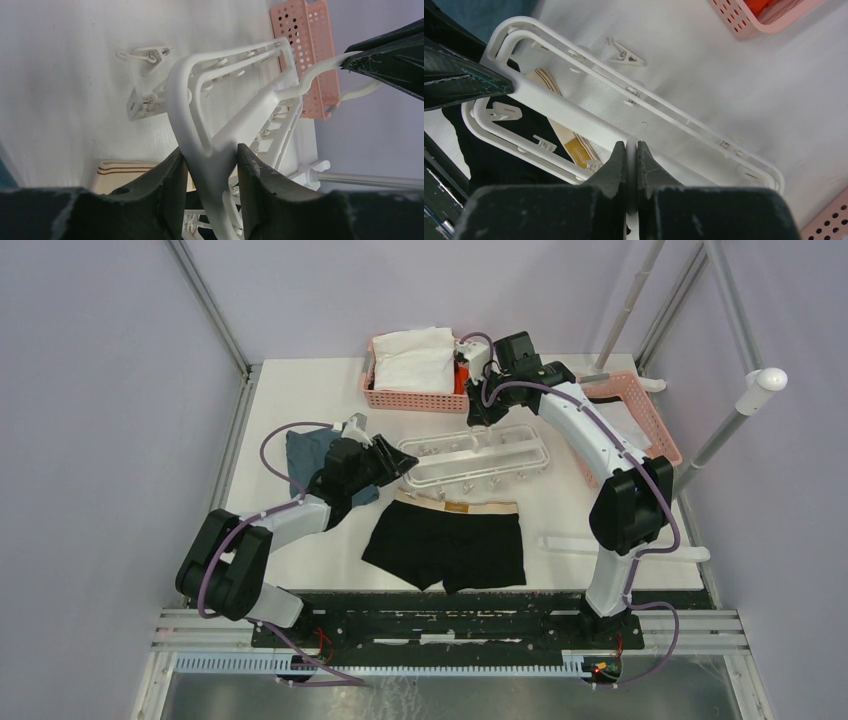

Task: Clip the underwear to the hanger
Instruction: Open the clamp at the hanger.

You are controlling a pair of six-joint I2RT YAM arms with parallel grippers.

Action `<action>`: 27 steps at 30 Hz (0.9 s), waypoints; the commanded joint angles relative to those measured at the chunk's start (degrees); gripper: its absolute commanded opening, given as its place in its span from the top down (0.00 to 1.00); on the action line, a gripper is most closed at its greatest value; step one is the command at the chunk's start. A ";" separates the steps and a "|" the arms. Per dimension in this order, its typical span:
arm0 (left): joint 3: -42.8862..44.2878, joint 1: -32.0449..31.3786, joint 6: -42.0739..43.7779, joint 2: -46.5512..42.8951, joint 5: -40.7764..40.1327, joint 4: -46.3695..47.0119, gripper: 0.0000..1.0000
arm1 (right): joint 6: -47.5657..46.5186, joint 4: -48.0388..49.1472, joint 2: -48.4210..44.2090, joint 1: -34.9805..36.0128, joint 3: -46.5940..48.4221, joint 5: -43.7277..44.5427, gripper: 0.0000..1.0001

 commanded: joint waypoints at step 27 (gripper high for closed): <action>4.17 0.15 3.72 -2.89 1.04 -3.04 0.63 | -47.24 15.68 -24.51 5.51 -34.60 -40.23 0.47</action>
